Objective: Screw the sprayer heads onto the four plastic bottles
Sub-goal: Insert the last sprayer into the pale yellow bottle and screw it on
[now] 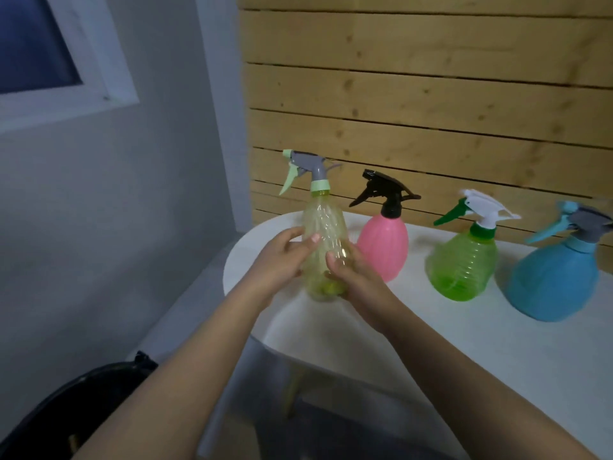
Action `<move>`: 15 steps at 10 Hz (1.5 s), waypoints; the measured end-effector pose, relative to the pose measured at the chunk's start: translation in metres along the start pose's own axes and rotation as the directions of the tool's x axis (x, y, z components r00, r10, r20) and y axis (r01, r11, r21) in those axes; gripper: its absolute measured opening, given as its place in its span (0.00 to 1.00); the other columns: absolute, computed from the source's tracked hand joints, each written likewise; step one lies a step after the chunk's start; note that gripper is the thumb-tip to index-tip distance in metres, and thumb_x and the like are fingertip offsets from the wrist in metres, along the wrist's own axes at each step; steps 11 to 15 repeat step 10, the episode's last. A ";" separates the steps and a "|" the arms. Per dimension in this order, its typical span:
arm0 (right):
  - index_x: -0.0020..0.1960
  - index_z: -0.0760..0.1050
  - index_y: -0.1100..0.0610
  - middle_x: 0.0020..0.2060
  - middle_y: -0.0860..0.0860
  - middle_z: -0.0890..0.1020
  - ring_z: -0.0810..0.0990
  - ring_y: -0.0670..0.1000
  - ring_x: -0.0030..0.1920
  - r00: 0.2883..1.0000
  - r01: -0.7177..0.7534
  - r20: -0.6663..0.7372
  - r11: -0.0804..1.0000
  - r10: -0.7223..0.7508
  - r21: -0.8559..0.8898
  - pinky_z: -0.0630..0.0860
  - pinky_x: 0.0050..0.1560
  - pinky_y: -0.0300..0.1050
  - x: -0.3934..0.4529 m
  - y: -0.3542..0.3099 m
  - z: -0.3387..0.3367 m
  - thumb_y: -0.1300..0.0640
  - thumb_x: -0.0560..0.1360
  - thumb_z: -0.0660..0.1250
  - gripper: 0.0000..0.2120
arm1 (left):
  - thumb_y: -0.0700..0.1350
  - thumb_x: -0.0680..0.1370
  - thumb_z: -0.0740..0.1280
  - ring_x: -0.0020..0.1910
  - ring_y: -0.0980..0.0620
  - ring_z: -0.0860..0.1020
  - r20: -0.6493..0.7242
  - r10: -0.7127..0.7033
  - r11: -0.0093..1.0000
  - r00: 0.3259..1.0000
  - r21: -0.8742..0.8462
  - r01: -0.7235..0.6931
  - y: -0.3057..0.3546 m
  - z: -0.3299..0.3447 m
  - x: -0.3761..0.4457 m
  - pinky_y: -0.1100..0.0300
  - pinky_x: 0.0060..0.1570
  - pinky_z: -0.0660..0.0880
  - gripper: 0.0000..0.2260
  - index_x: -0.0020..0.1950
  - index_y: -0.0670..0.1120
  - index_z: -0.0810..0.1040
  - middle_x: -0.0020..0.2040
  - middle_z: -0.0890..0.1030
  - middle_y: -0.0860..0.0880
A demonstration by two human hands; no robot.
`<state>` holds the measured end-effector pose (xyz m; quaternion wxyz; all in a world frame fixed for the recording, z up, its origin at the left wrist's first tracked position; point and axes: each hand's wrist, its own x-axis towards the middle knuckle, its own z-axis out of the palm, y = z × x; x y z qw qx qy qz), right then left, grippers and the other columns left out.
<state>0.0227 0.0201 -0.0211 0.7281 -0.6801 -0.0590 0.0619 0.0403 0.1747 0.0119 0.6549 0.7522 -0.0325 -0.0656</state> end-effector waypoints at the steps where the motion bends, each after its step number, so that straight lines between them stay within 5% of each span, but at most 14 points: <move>1: 0.70 0.63 0.44 0.66 0.52 0.74 0.75 0.53 0.64 0.999 0.034 -0.002 0.999 -0.034 -0.020 0.74 0.63 0.55 0.025 0.008 0.007 0.45 0.72 0.66 0.28 | 0.52 0.75 0.67 0.56 0.53 0.78 -0.056 0.079 0.997 0.995 0.026 -0.078 -0.006 -0.004 0.022 0.57 0.54 0.75 0.11 0.56 0.59 0.72 0.57 0.79 0.50; 2: 0.62 0.61 0.34 0.60 0.40 0.72 0.75 0.41 0.58 0.998 0.063 -0.011 0.990 -0.065 -0.125 0.76 0.49 0.32 0.044 0.012 0.007 0.48 0.75 0.65 0.21 | 0.48 0.75 0.67 0.59 0.55 0.74 -0.079 0.148 0.988 0.986 0.054 -0.144 -0.015 -0.004 0.039 0.62 0.55 0.71 0.20 0.66 0.55 0.69 0.58 0.75 0.54; 3: 0.72 0.54 0.44 0.63 0.43 0.70 0.74 0.44 0.59 0.994 0.085 -0.051 0.980 -0.095 -0.179 0.74 0.48 0.30 0.058 0.020 0.007 0.50 0.76 0.65 0.29 | 0.44 0.76 0.67 0.61 0.57 0.71 -0.104 0.184 0.981 0.977 0.089 -0.175 -0.023 -0.001 0.053 0.61 0.59 0.67 0.23 0.70 0.52 0.66 0.61 0.73 0.56; 4: 0.70 0.53 0.43 0.58 0.36 0.70 0.73 0.33 0.54 0.991 0.110 -0.049 0.966 -0.124 -0.233 0.72 0.44 0.23 0.068 0.024 0.008 0.53 0.77 0.63 0.27 | 0.44 0.76 0.66 0.60 0.58 0.68 -0.125 0.179 0.979 0.976 0.117 -0.165 -0.031 0.002 0.065 0.60 0.59 0.66 0.24 0.71 0.53 0.64 0.61 0.70 0.57; 7: 0.76 0.47 0.51 0.71 0.47 0.64 0.66 0.47 0.67 0.978 0.127 -0.112 0.933 -0.173 -0.337 0.66 0.63 0.39 0.080 0.030 0.013 0.52 0.77 0.63 0.34 | 0.46 0.79 0.60 0.70 0.48 0.65 -0.099 0.106 0.992 0.989 0.074 -0.099 -0.040 0.005 0.071 0.54 0.65 0.67 0.24 0.74 0.55 0.57 0.73 0.65 0.50; 10: 0.77 0.42 0.50 0.76 0.51 0.58 0.62 0.54 0.74 0.981 -0.051 -0.190 0.919 -0.026 -0.391 0.62 0.63 0.42 0.060 0.036 0.007 0.46 0.76 0.64 0.40 | 0.50 0.79 0.60 0.73 0.46 0.61 -0.160 0.080 0.987 0.984 0.154 -0.055 -0.033 0.006 0.058 0.55 0.64 0.63 0.27 0.75 0.54 0.53 0.76 0.61 0.47; 15: 0.77 0.42 0.50 0.76 0.51 0.58 0.62 0.54 0.74 0.981 -0.051 -0.190 0.919 -0.026 -0.391 0.62 0.63 0.42 0.060 0.036 0.007 0.46 0.76 0.64 0.40 | 0.50 0.79 0.60 0.73 0.46 0.61 -0.160 0.080 0.987 0.984 0.154 -0.055 -0.033 0.006 0.058 0.55 0.64 0.63 0.27 0.75 0.54 0.53 0.76 0.61 0.47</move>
